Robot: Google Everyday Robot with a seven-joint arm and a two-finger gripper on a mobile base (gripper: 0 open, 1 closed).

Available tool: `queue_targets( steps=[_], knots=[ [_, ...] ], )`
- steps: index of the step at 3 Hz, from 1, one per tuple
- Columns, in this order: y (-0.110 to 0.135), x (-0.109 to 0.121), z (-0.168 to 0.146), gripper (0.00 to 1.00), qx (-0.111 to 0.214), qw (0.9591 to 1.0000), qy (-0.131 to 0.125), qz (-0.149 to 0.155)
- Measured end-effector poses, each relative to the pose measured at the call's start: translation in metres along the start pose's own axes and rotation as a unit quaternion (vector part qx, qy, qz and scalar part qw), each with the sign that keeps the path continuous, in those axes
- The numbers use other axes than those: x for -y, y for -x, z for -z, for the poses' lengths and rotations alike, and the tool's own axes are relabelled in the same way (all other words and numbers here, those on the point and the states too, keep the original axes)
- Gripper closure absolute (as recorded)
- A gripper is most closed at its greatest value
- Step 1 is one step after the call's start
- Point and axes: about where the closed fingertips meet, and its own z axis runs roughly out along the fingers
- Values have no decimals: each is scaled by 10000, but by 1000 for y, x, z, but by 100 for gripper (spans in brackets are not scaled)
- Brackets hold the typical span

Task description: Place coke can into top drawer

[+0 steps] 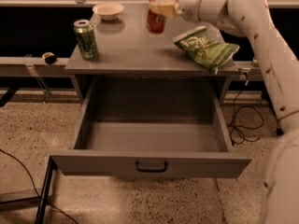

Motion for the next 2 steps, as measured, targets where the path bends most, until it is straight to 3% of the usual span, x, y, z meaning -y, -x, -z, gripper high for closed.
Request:
queue_targets(
  steps=[1, 2],
  knots=[
    [-15, -44, 15, 100, -298, 9990, 333, -51],
    [-44, -84, 3, 100, -523, 9960, 696, -177]
  ],
)
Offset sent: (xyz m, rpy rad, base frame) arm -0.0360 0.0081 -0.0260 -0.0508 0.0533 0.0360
